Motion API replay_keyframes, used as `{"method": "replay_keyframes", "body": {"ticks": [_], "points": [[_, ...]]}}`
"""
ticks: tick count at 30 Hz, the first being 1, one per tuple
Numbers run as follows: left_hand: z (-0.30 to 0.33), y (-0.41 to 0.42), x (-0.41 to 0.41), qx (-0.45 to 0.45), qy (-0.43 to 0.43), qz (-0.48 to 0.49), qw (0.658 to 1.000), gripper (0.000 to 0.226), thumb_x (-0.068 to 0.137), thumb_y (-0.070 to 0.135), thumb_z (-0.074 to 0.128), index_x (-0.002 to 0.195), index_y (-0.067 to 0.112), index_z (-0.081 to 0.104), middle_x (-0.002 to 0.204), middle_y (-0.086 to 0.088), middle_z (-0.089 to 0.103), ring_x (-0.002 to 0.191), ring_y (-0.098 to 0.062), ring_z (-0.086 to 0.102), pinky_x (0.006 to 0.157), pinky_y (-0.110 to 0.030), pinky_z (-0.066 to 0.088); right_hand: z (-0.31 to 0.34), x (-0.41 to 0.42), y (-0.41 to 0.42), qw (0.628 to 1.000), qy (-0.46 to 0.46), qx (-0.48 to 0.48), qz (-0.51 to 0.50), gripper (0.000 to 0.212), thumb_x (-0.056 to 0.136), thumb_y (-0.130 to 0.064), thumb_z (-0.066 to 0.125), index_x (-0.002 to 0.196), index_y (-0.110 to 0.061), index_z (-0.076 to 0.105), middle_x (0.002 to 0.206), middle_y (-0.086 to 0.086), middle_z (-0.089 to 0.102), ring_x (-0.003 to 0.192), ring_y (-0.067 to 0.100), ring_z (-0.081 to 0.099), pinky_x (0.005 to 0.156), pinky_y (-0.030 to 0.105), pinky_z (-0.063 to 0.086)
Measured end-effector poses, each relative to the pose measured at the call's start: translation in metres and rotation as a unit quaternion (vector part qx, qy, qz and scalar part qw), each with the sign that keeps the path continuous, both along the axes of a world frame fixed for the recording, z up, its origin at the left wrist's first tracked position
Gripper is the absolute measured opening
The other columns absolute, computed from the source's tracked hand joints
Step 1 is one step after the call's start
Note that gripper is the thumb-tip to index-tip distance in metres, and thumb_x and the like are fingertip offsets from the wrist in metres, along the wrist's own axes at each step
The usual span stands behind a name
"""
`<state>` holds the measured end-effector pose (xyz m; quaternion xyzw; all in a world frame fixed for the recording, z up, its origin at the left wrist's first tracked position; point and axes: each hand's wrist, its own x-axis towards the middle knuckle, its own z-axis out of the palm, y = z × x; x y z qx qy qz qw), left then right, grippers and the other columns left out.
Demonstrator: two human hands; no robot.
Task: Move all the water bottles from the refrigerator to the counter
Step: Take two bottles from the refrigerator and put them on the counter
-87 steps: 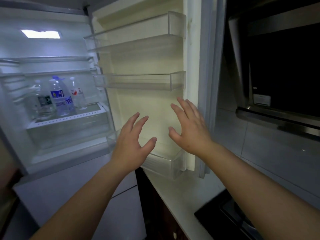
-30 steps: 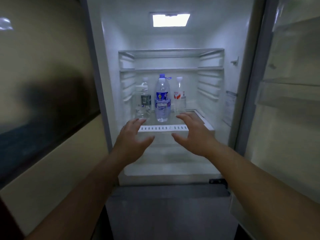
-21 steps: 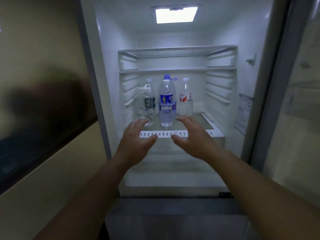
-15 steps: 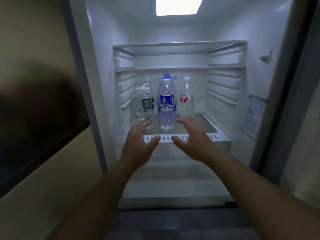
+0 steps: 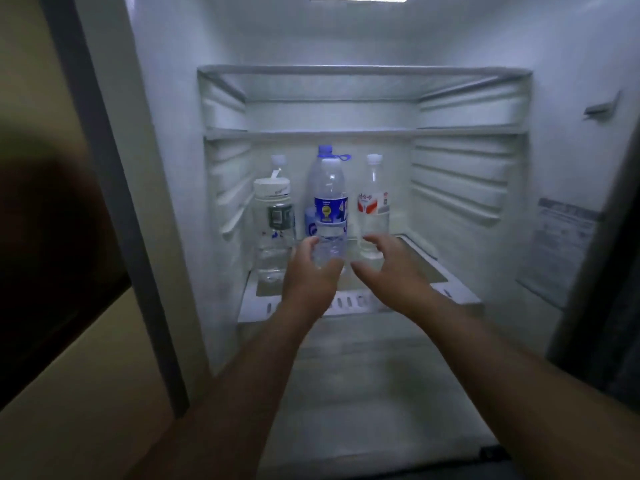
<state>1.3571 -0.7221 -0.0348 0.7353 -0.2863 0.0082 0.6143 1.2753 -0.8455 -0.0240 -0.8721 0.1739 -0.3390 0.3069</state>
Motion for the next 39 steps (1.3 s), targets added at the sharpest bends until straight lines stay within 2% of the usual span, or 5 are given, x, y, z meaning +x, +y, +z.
{"method": "replay_keyframes", "body": {"ticks": [14, 22, 28, 32, 39], "points": [[0.01, -0.055, 0.048, -0.018, 0.066, 0.01, 0.998, 0.075, 0.08, 0.022, 0.077, 0.143, 0.026, 0.038, 0.112, 0.01, 0.052, 0.09, -0.006, 0.054, 0.086, -0.035, 0.047, -0.007, 0.061, -0.069, 0.991, -0.058, 0.104, -0.062, 0.071, 0.075, -0.036, 0.07, 0.138, -0.023, 0.04, 0.13, 0.001, 0.047, 0.11, 0.015, 0.054, 0.09, 0.033, 0.048], [0.0, -0.073, 0.065, -0.006, 0.081, 0.025, 0.996, 0.051, 0.075, 0.021, 0.081, 0.114, 0.029, 0.05, 0.101, 0.013, 0.064, 0.087, -0.007, 0.063, 0.086, -0.036, 0.053, -0.004, 0.1, -0.099, 0.982, -0.072, 0.134, -0.109, 0.092, 0.072, -0.033, 0.076, 0.147, -0.02, 0.025, 0.141, 0.006, 0.037, 0.123, 0.022, 0.044, 0.094, 0.03, 0.039], [-0.003, -0.077, 0.069, -0.022, 0.069, 0.034, 0.997, 0.044, 0.067, 0.022, 0.084, 0.098, 0.038, 0.057, 0.096, 0.011, 0.07, 0.087, -0.011, 0.069, 0.084, -0.045, 0.057, -0.011, 0.125, -0.112, 0.973, -0.093, 0.189, -0.091, 0.055, 0.059, -0.032, 0.077, 0.102, -0.035, 0.044, 0.113, 0.005, 0.058, 0.093, 0.019, 0.062, 0.077, 0.034, 0.053], [-0.004, -0.077, 0.07, -0.022, 0.066, 0.033, 0.997, 0.042, 0.068, 0.024, 0.085, 0.096, 0.038, 0.056, 0.094, 0.012, 0.07, 0.086, -0.01, 0.068, 0.084, -0.044, 0.057, -0.014, 0.126, -0.116, 0.973, -0.105, 0.196, -0.068, 0.052, 0.072, -0.021, 0.078, 0.109, -0.029, 0.042, 0.105, -0.004, 0.061, 0.088, 0.009, 0.06, 0.062, 0.018, 0.042], [0.005, -0.071, 0.061, -0.021, 0.062, 0.037, 0.997, 0.049, 0.071, 0.027, 0.084, 0.11, 0.034, 0.056, 0.098, 0.012, 0.067, 0.088, -0.01, 0.066, 0.086, -0.044, 0.056, -0.015, 0.117, -0.113, 0.977, -0.099, 0.174, -0.077, 0.055, 0.067, -0.031, 0.079, 0.108, -0.032, 0.041, 0.104, -0.005, 0.063, 0.088, 0.014, 0.064, 0.074, 0.031, 0.051]]}}
